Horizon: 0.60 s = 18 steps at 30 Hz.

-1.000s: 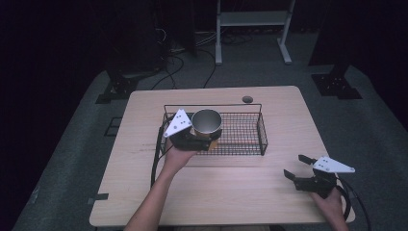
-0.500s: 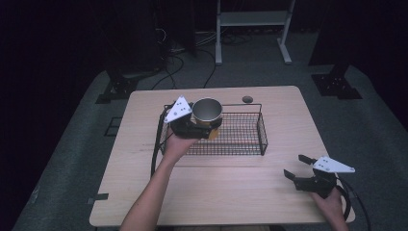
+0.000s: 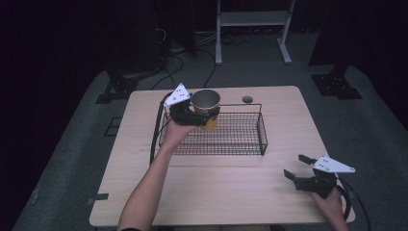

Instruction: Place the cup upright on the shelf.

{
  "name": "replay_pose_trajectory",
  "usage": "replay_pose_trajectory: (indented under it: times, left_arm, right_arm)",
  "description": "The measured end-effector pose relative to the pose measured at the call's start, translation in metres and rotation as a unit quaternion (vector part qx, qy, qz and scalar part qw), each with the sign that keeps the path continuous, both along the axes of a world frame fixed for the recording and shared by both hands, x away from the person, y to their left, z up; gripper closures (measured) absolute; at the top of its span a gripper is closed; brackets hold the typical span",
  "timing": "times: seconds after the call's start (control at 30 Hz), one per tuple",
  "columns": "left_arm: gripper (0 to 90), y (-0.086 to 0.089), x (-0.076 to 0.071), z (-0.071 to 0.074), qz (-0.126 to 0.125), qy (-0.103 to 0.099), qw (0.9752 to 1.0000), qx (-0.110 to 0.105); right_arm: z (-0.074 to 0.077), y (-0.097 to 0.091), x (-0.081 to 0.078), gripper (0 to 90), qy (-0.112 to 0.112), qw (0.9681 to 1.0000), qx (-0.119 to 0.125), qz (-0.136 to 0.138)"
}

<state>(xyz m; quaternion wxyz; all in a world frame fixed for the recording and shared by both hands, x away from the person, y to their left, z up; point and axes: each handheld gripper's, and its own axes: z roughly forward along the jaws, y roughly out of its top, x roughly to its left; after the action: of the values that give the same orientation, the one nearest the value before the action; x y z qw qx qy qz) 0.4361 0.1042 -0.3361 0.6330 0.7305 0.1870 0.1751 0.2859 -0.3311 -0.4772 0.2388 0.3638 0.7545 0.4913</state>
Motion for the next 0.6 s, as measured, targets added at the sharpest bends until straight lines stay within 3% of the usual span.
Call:
replay_pose_trajectory:
  times: [0.5, 0.57, 0.6]
  left_arm:
    - [12.4, 0.001, 0.026, -0.009, -0.033, 0.012, 0.9994, -0.007]
    - [12.3, 0.001, 0.030, -0.013, -0.035, 0.011, 0.9993, -0.001]
    - [12.3, 0.001, 0.034, -0.015, -0.037, 0.019, 0.9991, 0.012]
  right_arm:
    - [0.000, 0.000, 0.000, 13.9, -0.002, 1.0000, -0.001, 0.002]
    - [0.000, 0.000, 0.000, 13.9, -0.001, 1.0000, 0.001, 0.002]
    - [0.000, 0.000, 0.000, 13.9, -0.001, 1.0000, 0.002, 0.001]
